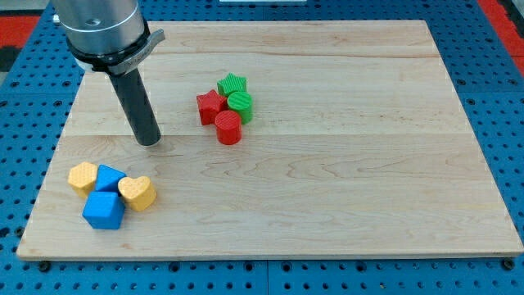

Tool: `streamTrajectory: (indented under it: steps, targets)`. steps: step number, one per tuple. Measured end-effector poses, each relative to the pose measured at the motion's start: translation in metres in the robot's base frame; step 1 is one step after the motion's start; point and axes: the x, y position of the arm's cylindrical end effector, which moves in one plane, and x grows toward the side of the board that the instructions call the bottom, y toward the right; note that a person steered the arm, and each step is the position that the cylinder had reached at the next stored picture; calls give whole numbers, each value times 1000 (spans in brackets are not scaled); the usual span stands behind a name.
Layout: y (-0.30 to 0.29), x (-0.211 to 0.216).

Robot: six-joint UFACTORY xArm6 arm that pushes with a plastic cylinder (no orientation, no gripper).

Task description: Push the red blocks towards the top right of the board

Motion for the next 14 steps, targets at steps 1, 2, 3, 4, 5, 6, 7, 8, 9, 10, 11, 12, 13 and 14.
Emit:
streamTrajectory:
  steps: [1, 2, 3, 4, 5, 6, 7, 8, 9, 10, 11, 12, 13, 14]
  targets:
    - [-1, 14]
    - [17, 24]
    - [53, 12]
    - [114, 9]
    - [164, 0]
    - [156, -14]
    - [132, -37]
    - [118, -45]
    - [107, -18]
    - [73, 11]
    - [64, -38]
    - [149, -45]
    - [199, -66]
    - [228, -63]
